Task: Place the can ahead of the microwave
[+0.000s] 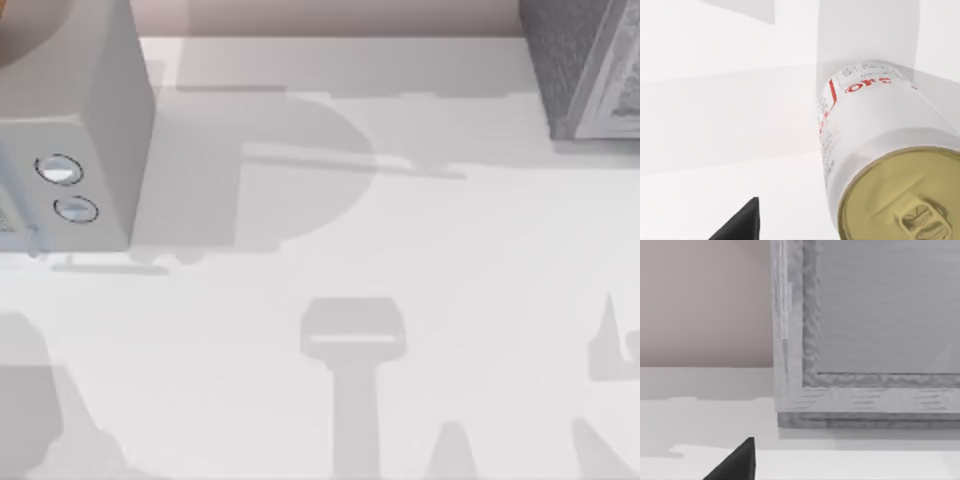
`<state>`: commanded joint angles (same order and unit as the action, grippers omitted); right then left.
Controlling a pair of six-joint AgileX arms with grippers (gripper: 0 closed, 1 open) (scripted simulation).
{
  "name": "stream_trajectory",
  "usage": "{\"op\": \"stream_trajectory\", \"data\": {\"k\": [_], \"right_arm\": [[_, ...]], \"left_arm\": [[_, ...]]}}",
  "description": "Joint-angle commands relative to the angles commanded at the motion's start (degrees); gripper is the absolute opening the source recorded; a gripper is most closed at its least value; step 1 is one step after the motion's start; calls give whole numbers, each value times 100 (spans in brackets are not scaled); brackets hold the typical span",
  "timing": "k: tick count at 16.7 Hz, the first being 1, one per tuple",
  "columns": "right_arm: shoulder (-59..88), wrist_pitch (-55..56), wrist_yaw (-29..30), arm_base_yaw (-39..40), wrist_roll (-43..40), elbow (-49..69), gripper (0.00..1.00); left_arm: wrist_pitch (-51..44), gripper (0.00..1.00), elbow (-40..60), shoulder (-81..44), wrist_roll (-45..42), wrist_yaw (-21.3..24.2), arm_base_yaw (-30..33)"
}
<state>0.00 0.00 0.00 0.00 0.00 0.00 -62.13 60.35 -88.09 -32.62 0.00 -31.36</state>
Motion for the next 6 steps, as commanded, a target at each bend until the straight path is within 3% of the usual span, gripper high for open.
{"op": "stream_trajectory", "data": {"k": [6], "right_arm": [[0, 0, 0, 0, 0, 0, 100]], "left_arm": [[-822, 100, 667, 149, 21, -3, 7]]}}
